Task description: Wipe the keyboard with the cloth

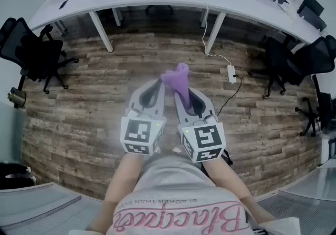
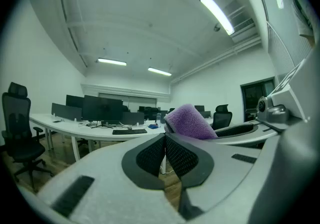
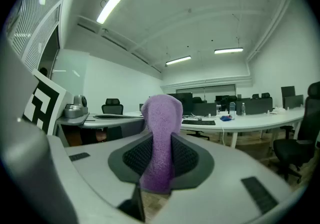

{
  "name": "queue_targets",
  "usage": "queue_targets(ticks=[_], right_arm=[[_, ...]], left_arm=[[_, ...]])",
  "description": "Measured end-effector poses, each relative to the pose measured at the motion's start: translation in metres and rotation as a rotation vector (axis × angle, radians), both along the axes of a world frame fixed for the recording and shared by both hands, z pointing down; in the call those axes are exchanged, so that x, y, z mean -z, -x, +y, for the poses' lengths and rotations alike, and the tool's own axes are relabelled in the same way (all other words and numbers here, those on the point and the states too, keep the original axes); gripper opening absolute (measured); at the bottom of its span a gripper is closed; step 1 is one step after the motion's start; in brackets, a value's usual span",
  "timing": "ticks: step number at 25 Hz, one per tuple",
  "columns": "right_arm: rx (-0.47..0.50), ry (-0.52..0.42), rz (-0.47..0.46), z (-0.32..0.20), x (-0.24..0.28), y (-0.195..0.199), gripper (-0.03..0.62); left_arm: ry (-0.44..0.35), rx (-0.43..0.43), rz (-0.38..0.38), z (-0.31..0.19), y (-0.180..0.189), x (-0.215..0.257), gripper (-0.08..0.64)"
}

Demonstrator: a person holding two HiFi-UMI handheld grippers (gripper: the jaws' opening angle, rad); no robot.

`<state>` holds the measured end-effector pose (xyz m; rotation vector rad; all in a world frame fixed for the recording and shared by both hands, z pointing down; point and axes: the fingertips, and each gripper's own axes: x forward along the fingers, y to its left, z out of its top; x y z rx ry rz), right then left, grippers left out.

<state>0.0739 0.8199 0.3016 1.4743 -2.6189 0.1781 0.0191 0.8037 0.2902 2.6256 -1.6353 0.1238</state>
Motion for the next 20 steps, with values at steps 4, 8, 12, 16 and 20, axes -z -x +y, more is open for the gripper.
queue_targets(ticks=[4,8,12,16,20], right_arm=[[-0.003,-0.002,-0.003,-0.003,-0.001,-0.010,0.086],[-0.007,0.000,-0.011,-0.006,-0.001,-0.023,0.086],[0.000,0.018,-0.021,-0.005,-0.005,-0.035,0.087],[0.035,0.018,-0.038,-0.004,-0.007,-0.039,0.087],[0.050,0.016,-0.038,-0.008,-0.009,-0.040,0.086]], left_arm=[[-0.006,0.007,0.000,-0.004,-0.007,0.000,0.006],[-0.015,0.013,-0.007,-0.007,-0.017,0.000,0.006],[-0.013,0.027,-0.001,-0.005,-0.027,-0.002,0.006],[-0.006,0.047,0.007,-0.002,-0.031,-0.007,0.006],[0.015,0.067,0.016,-0.006,-0.029,-0.016,0.006]])
